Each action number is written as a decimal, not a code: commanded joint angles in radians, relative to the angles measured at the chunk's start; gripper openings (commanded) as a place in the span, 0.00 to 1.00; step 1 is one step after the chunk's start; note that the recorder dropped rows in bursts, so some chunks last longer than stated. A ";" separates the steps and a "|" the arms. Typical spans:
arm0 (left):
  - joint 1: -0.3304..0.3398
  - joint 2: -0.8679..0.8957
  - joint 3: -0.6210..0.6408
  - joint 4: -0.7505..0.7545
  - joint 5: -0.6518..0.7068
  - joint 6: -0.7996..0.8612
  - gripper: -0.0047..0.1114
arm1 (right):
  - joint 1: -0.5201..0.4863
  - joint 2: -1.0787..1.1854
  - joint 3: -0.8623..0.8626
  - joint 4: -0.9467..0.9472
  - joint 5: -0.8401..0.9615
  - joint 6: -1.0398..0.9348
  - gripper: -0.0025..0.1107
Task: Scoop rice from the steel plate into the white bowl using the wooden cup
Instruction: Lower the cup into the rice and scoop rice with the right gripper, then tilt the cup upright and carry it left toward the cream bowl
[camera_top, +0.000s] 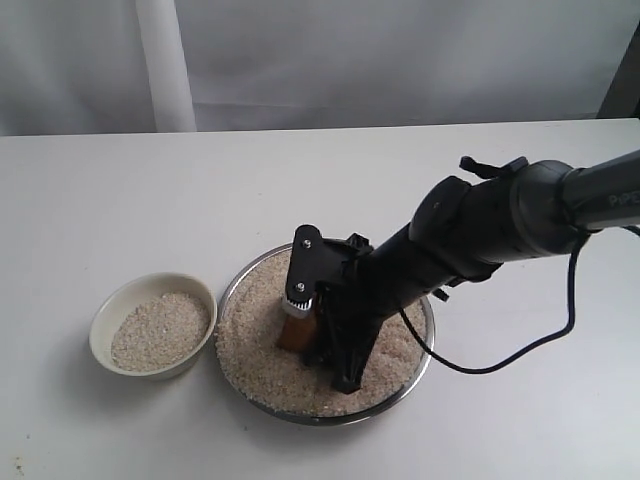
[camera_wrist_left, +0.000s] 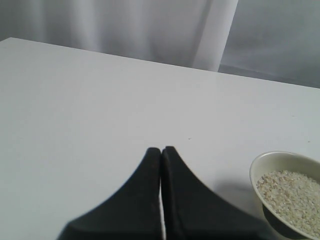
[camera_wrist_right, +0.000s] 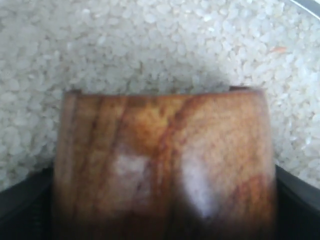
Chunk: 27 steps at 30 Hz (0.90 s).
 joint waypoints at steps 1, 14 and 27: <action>-0.003 -0.002 -0.004 -0.006 -0.006 -0.001 0.04 | -0.041 -0.002 0.004 0.143 0.101 -0.160 0.02; -0.003 -0.002 -0.004 -0.006 -0.006 -0.001 0.04 | -0.111 -0.001 0.004 0.350 0.252 -0.399 0.02; -0.003 -0.002 -0.004 -0.006 -0.006 -0.001 0.04 | -0.155 -0.001 0.004 0.578 0.436 -0.399 0.02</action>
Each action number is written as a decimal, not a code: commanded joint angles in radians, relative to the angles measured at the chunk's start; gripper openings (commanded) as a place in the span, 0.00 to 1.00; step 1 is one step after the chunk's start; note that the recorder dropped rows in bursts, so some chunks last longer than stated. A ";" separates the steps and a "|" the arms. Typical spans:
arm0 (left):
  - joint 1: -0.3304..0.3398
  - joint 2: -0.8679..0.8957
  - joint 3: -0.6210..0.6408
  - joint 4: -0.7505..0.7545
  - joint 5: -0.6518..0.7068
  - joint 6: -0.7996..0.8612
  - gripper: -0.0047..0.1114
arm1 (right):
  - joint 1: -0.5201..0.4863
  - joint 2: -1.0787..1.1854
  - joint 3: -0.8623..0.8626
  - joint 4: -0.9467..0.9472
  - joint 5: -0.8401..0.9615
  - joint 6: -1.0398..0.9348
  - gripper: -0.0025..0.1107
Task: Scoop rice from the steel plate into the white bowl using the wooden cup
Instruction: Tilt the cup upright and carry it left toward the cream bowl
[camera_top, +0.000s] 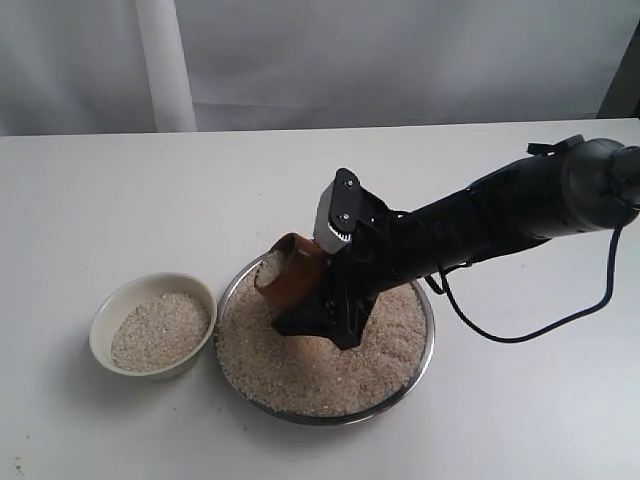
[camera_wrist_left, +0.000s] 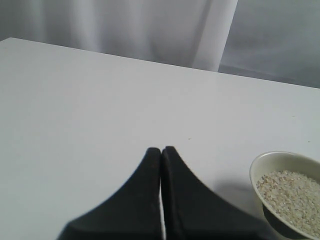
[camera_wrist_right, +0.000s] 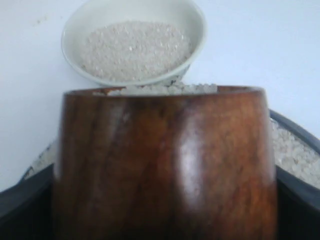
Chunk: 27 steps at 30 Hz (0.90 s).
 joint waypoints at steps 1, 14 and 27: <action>-0.003 -0.002 -0.004 -0.006 -0.006 -0.001 0.04 | -0.007 -0.001 0.002 0.091 0.080 -0.015 0.02; -0.003 -0.002 -0.004 -0.006 -0.006 -0.001 0.04 | 0.044 -0.080 -0.046 0.042 -0.042 -0.012 0.02; -0.003 -0.002 -0.004 -0.006 -0.006 -0.001 0.04 | 0.285 -0.040 -0.338 -0.215 -0.385 0.106 0.02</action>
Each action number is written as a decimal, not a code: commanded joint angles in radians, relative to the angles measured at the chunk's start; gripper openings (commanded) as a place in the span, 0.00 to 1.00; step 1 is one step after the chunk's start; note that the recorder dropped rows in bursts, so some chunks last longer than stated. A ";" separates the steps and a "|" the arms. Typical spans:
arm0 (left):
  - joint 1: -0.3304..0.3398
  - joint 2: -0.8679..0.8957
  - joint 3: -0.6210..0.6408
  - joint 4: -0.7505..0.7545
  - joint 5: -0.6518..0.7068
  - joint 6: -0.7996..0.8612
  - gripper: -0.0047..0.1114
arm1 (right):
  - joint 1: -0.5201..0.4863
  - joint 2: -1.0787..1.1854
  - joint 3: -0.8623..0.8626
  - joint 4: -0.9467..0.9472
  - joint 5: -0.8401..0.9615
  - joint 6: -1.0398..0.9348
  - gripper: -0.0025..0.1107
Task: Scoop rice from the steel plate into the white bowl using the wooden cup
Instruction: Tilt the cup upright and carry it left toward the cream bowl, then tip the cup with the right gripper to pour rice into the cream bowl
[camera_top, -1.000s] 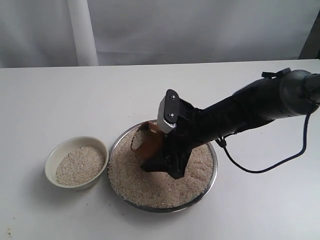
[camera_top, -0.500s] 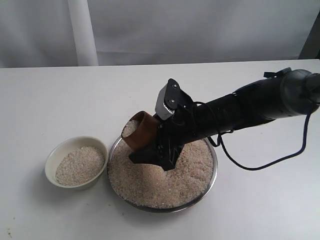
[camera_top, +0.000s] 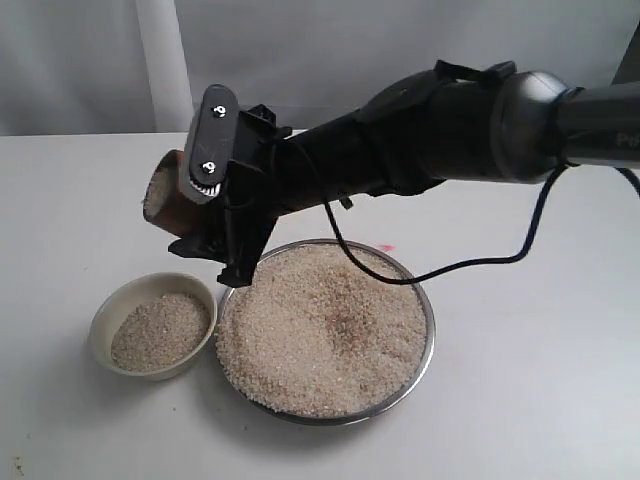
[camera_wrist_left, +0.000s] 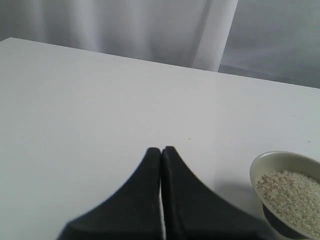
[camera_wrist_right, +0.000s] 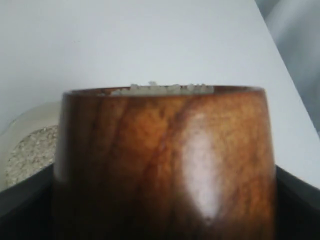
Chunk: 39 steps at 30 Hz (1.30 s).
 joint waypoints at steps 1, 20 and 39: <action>-0.003 -0.002 -0.004 -0.006 -0.006 -0.001 0.04 | 0.057 0.024 -0.046 -0.079 -0.113 0.016 0.02; -0.003 -0.002 -0.004 -0.006 -0.006 -0.001 0.04 | 0.149 0.092 -0.046 -0.349 -0.285 0.016 0.02; -0.003 -0.002 -0.004 -0.006 -0.006 -0.001 0.04 | 0.157 0.125 -0.046 -0.505 -0.347 -0.008 0.02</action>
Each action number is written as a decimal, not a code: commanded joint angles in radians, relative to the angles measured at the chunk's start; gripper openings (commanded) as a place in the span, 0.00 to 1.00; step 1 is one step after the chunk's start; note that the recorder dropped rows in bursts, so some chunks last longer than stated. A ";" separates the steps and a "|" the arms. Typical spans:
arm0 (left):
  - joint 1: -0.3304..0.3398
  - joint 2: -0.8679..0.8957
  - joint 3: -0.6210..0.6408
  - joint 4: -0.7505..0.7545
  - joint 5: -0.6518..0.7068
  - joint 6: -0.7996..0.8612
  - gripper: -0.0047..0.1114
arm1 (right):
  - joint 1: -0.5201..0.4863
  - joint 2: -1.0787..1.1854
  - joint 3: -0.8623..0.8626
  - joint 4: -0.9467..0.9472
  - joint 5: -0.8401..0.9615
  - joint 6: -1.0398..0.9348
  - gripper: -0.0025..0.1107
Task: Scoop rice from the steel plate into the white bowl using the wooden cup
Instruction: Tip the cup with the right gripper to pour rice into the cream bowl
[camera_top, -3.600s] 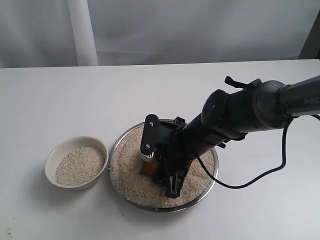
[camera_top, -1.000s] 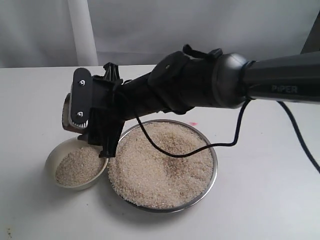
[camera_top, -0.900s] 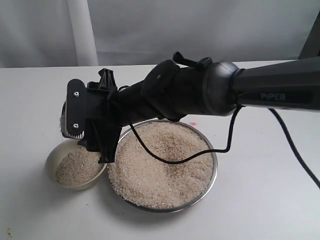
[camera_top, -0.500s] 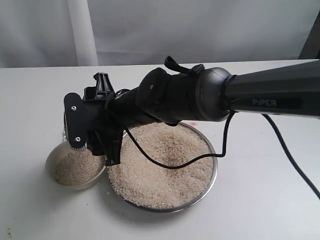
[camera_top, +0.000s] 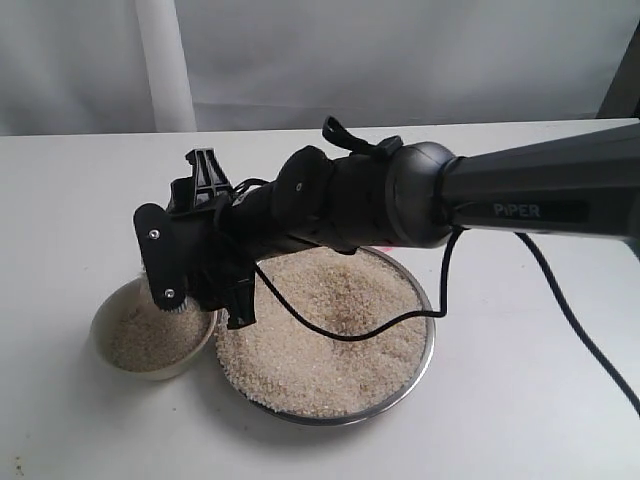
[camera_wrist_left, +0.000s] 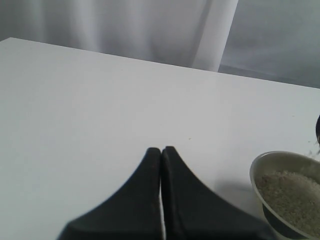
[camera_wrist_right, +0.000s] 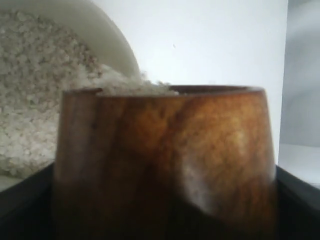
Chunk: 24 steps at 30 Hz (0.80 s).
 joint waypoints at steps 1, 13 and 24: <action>-0.003 -0.002 -0.004 -0.006 -0.006 -0.001 0.04 | 0.009 0.004 -0.013 -0.047 -0.030 -0.016 0.02; -0.003 -0.002 -0.004 -0.006 -0.006 -0.001 0.04 | 0.031 0.015 -0.013 -0.203 -0.094 -0.019 0.02; -0.003 -0.002 -0.004 -0.006 -0.006 -0.001 0.04 | 0.051 0.015 -0.013 -0.302 -0.126 -0.029 0.02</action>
